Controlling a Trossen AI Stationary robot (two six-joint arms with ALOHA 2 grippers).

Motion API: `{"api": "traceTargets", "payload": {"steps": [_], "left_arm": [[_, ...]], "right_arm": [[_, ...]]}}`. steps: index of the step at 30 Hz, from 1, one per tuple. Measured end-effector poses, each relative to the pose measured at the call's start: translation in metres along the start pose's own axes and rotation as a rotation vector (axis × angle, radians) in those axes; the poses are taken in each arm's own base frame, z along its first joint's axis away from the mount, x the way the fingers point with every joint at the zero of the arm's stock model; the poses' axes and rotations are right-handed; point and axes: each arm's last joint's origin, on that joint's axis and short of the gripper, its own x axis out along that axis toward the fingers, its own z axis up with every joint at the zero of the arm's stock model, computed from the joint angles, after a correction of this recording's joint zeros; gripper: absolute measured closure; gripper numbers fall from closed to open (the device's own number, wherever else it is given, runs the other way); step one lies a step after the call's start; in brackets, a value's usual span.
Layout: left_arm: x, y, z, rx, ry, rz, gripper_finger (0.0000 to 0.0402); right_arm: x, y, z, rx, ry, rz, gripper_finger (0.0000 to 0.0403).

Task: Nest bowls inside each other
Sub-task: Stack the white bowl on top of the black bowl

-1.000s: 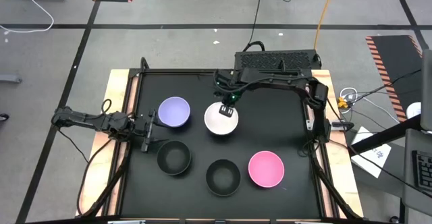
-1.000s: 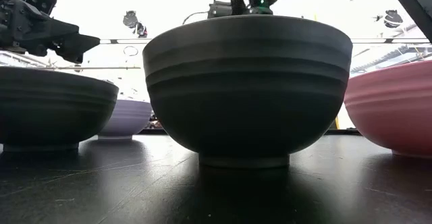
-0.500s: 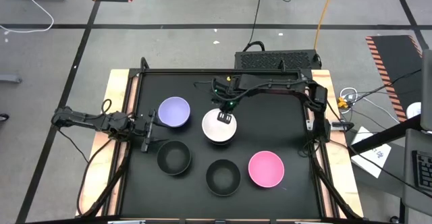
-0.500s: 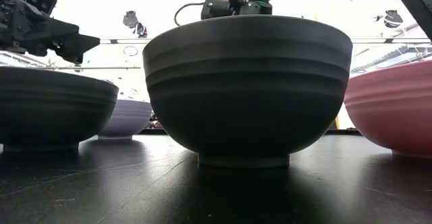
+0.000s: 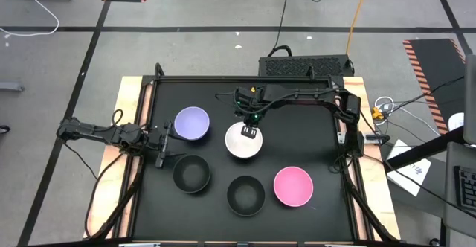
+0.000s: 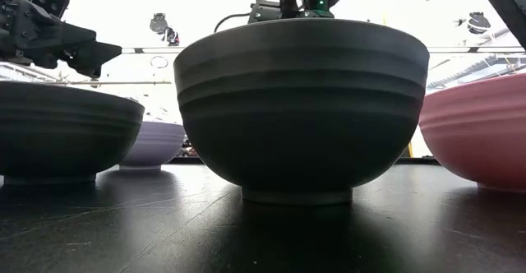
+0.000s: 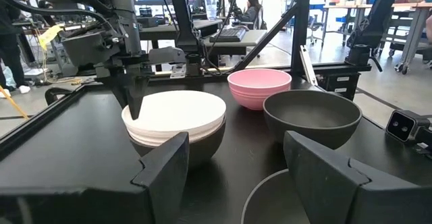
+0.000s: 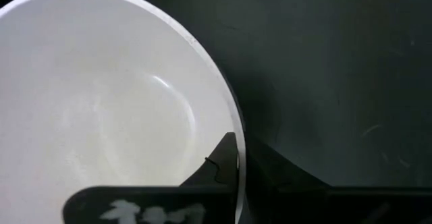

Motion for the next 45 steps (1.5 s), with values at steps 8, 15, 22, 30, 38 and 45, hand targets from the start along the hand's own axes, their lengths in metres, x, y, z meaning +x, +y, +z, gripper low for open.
{"api": "traceTargets", "payload": {"steps": [8, 15, 22, 30, 38, 45], "left_arm": [[0.000, 0.000, 0.000, 0.000, 0.000, 0.000, 0.0156], [0.000, 0.000, 0.000, 0.000, 0.000, 0.000, 0.0156], [0.000, 0.000, 0.000, -0.001, 0.000, 0.000, 0.0156], [0.000, 0.000, 0.000, -0.005, 0.001, -0.001, 0.0156], [0.000, 0.000, 0.000, -0.008, 0.001, -0.005, 0.0156], [0.000, 0.000, 0.000, -0.008, 0.001, -0.005, 0.0156]], "right_arm": [[0.000, 0.000, 0.000, 0.003, 0.004, 0.011, 0.0386], [-0.002, 0.001, -0.002, 0.006, 0.014, 0.042, 0.0316], [-0.021, 0.002, 0.001, 0.021, -0.063, 0.033, 0.0266], [-0.036, -0.002, 0.010, -0.002, -0.195, 0.029, 0.0261], [-0.025, -0.003, 0.005, -0.024, -0.194, -0.147, 0.0272], [0.001, -0.005, -0.008, 0.007, -0.184, -0.168, 0.0272]]}}
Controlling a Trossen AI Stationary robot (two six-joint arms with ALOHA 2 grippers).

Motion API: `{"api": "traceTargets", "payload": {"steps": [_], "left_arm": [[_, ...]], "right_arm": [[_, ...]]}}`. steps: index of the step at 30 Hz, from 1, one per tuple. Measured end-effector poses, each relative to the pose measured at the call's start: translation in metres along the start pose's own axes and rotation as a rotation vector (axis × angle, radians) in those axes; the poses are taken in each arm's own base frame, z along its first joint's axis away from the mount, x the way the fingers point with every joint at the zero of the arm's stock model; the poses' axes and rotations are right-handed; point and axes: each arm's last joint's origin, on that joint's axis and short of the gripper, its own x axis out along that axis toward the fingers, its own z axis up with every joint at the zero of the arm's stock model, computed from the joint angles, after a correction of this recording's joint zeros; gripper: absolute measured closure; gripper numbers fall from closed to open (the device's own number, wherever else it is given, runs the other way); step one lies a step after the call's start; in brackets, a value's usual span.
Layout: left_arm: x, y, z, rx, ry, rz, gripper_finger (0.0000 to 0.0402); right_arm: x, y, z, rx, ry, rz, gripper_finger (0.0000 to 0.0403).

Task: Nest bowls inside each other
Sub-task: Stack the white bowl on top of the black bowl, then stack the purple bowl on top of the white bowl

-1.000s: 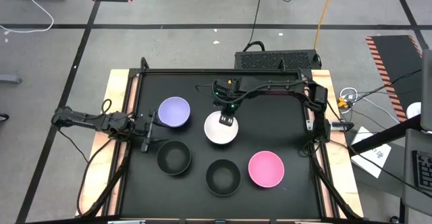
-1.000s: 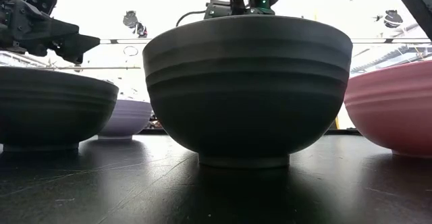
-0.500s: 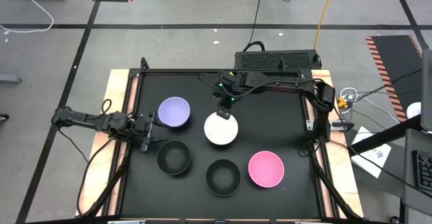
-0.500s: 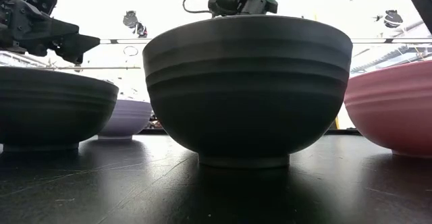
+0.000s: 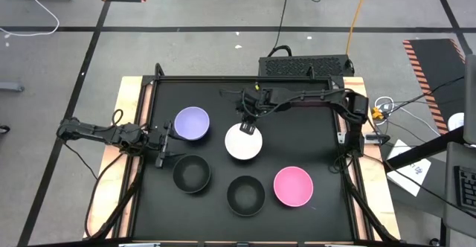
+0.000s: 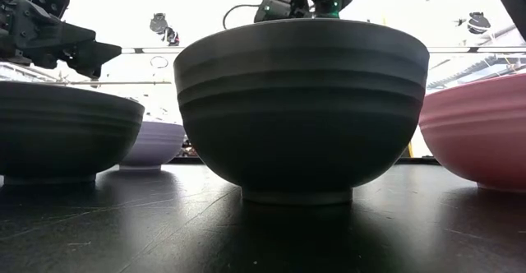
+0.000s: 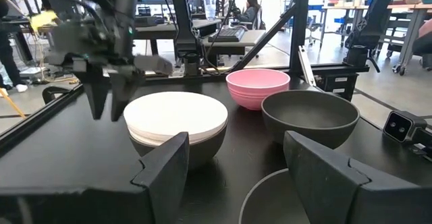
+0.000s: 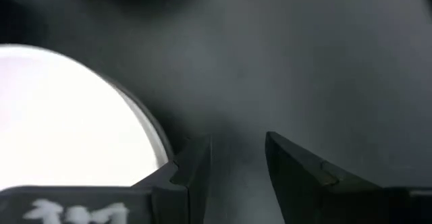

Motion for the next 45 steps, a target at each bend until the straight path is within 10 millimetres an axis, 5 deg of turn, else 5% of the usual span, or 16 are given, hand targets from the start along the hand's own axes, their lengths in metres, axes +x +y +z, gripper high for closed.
{"api": "traceTargets", "payload": {"steps": [17, 26, 35, 39, 45], "left_arm": [[0.000, 0.000, 0.001, -0.005, -0.007, 0.005, 0.0156], [0.000, 0.000, 0.001, -0.012, -0.012, 0.004, 0.0156], [0.000, 0.000, 0.001, -0.008, -0.014, 0.003, 0.0156], [0.000, 0.000, 0.001, -0.007, -0.014, -0.015, 0.0156], [0.000, -0.001, 0.003, 0.008, -0.031, -0.028, 0.0156]], "right_arm": [[-0.003, 0.008, 0.001, -0.034, -0.015, 0.008, 0.0273], [-0.051, -0.003, 0.009, -0.031, -0.142, -0.056, 0.0273], [-0.093, 0.030, 0.003, -0.162, -0.231, 0.014, 0.0273], [-0.105, 0.043, -0.013, -0.199, -0.329, 0.049, 0.0273], [-0.116, 0.033, -0.071, -0.147, -0.522, 0.114, 0.0273]]}}
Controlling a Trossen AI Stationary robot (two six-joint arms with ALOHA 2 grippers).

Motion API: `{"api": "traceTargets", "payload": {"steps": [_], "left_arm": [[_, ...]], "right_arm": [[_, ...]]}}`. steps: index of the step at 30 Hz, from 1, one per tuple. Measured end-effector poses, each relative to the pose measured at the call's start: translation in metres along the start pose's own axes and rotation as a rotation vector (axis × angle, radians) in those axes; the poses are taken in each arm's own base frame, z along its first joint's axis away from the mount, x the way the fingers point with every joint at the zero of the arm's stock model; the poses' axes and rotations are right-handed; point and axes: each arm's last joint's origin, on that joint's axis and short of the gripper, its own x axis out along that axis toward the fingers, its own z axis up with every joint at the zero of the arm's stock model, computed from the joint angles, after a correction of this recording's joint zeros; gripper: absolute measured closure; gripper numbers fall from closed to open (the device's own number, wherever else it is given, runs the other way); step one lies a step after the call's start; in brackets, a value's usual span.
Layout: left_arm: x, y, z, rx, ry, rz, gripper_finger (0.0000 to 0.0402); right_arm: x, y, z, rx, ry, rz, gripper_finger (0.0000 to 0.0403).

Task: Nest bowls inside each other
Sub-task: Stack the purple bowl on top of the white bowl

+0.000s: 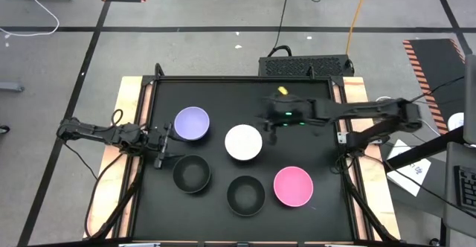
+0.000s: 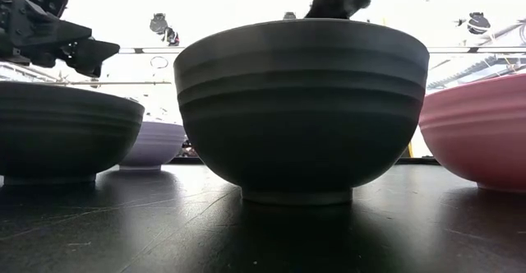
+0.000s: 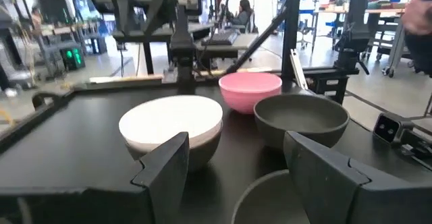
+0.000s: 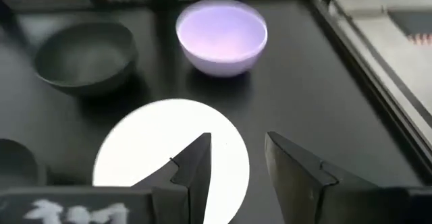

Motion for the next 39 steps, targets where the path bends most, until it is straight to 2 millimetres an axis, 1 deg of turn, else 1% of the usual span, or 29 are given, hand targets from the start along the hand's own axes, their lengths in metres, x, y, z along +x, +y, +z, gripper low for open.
{"api": "traceTargets", "payload": {"steps": [3, 7, 10, 12, 15, 19, 26, 31, 35, 39], "left_arm": [[0.000, 0.000, 0.003, 0.014, -0.033, -0.015, 0.0156], [0.000, -0.001, 0.007, 0.033, -0.073, -0.038, 0.0156], [0.000, -0.001, 0.008, 0.050, -0.083, -0.038, 0.0156], [0.000, -0.001, 0.009, 0.062, -0.093, -0.037, 0.0156], [0.000, -0.001, 0.009, 0.064, -0.094, -0.037, 0.0156], [0.000, -0.001, 0.009, 0.064, -0.094, -0.037, 0.0156], [0.000, -0.001, 0.009, 0.065, -0.094, -0.033, 0.0156], [0.000, 0.000, 0.009, 0.065, -0.092, -0.008, 0.0156], [0.000, 0.000, 0.009, 0.069, -0.092, -0.002, 0.0156], [0.000, 0.000, 0.009, 0.070, -0.091, -0.002, 0.0156]], "right_arm": [[-0.027, -0.008, -0.028, 0.042, -0.109, 0.007, 0.0273], [-0.063, -0.026, -0.063, 0.105, -0.176, -0.070, 0.0273], [-0.080, -0.030, -0.079, 0.151, -0.220, -0.065, 0.0273], [-0.088, -0.029, -0.086, 0.164, -0.243, -0.056, 0.0273], [-0.099, -0.030, -0.101, 0.196, -0.233, -0.080, 0.0273], [-0.104, -0.027, -0.120, 0.247, -0.245, -0.062, 0.0273], [-0.103, -0.021, -0.153, 0.276, -0.259, -0.007, 0.0273], [-0.108, -0.020, -0.165, 0.283, -0.303, 0.001, 0.0273], [-0.111, -0.020, -0.178, 0.295, -0.240, -0.015, 0.0273], [-0.114, -0.020, -0.178, 0.322, -0.318, -0.010, 0.0273]]}}
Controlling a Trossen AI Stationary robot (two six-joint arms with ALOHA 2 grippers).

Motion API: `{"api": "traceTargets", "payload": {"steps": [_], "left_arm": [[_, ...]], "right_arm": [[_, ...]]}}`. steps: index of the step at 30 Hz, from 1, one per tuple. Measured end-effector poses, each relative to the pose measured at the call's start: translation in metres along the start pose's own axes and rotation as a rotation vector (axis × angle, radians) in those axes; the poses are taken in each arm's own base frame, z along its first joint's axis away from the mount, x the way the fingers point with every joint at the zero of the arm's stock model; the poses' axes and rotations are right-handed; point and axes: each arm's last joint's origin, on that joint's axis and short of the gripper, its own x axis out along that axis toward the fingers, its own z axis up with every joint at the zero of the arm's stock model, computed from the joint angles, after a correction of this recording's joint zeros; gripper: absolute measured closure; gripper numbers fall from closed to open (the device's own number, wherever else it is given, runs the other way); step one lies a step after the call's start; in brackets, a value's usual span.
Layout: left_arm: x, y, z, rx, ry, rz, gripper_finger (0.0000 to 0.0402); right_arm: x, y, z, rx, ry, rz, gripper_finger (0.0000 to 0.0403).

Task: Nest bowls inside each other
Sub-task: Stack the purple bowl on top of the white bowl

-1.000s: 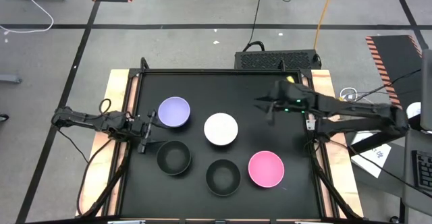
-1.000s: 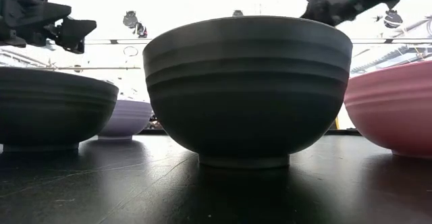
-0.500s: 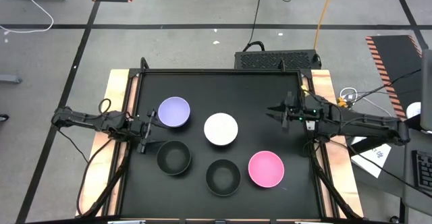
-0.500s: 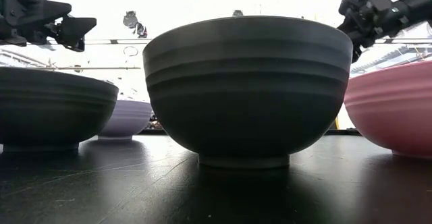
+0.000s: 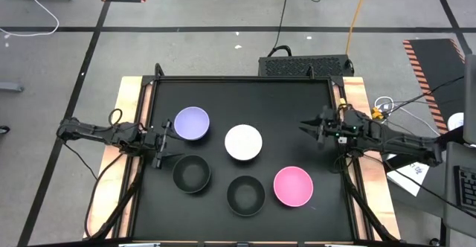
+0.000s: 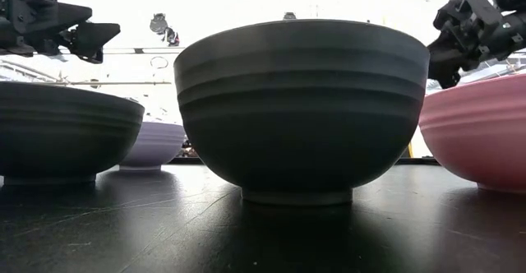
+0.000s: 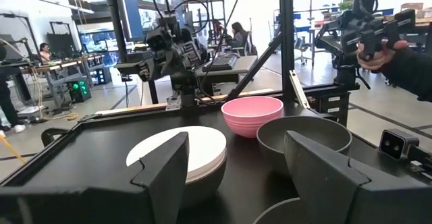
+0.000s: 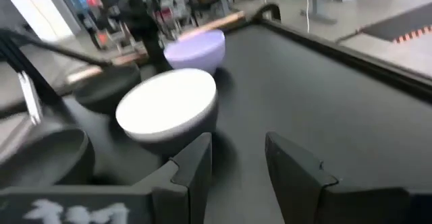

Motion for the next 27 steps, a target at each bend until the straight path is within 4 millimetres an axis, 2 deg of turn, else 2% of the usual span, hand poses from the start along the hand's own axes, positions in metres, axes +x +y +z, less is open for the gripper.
{"api": "traceTargets", "payload": {"steps": [12, 19, 27], "left_arm": [[0.000, 0.001, 0.000, 0.033, 0.004, 0.035, 0.0156], [0.000, 0.001, -0.001, 0.045, 0.014, 0.047, 0.0156], [-0.001, 0.006, -0.003, 0.030, 0.051, 0.226, 0.0156]], "right_arm": [[0.008, -0.009, -0.028, 0.035, -0.026, 0.008, 0.0273], [0.011, -0.008, -0.028, -0.021, -0.154, 0.055, 0.0273], [0.012, -0.008, -0.028, -0.053, -0.166, 0.058, 0.0273]]}}
